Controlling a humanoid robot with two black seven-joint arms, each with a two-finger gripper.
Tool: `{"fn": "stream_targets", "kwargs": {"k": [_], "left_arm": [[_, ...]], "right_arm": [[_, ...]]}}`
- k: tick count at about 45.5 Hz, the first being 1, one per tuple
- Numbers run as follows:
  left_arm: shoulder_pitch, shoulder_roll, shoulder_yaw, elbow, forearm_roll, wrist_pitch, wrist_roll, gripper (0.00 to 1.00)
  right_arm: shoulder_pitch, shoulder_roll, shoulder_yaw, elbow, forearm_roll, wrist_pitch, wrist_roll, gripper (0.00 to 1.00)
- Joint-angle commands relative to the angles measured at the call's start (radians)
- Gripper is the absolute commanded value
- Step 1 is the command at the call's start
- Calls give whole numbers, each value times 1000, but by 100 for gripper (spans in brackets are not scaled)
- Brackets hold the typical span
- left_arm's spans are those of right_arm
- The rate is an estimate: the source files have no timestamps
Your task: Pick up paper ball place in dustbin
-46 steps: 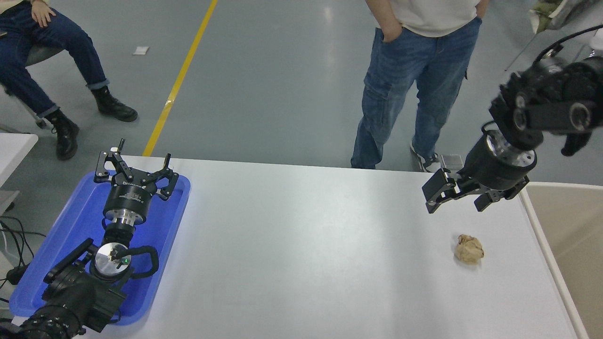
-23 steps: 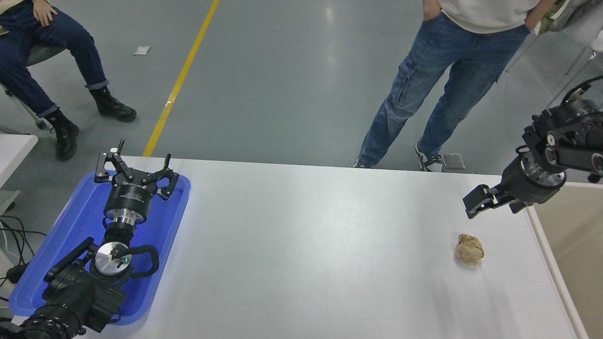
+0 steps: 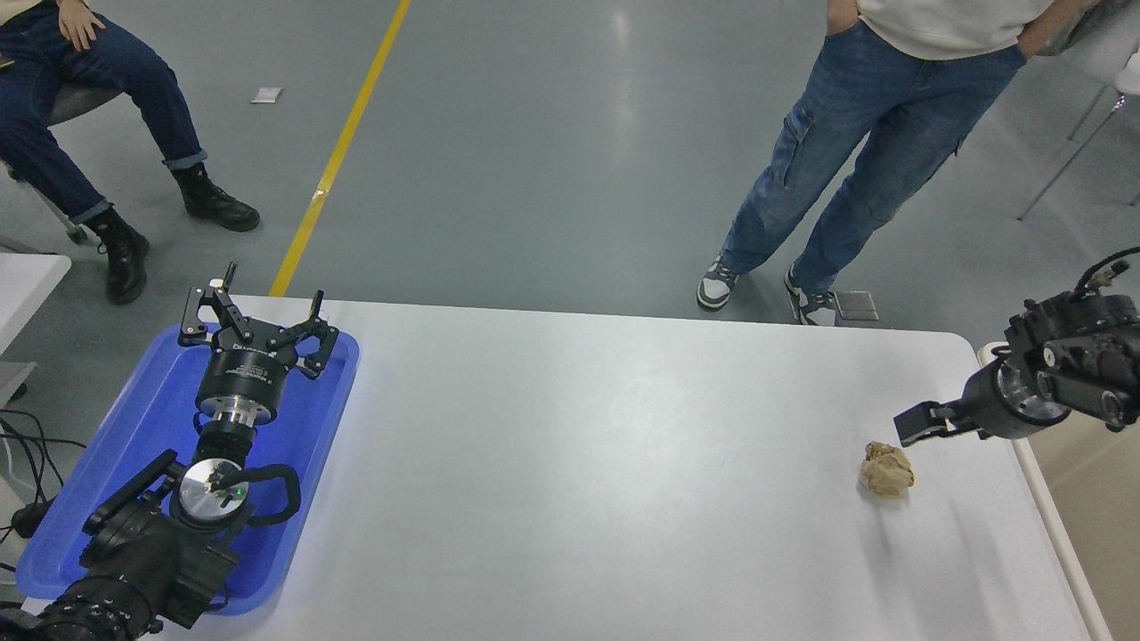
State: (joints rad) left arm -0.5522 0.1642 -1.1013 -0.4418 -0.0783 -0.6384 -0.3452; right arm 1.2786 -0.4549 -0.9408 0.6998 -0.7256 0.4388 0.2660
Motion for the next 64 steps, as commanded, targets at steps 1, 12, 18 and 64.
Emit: {"fn": "stream_targets", "kwargs": {"k": [1,12,18,64], "left_arm": [[0,0,0,0,0,0,0,100],[0,0,0,0,0,0,0,100],[0,0,0,0,0,0,0,100],[0,0,0,0,0,0,0,100]], "right_arm": [[-53,16,53,-16,0,-43,-2,100],[-120,64,82,-72,2,-95,-5,100],[-143,76,103,-82,0,-107,-7,100],[-219,114,103,-114,-15,-190,-45,38]]}}
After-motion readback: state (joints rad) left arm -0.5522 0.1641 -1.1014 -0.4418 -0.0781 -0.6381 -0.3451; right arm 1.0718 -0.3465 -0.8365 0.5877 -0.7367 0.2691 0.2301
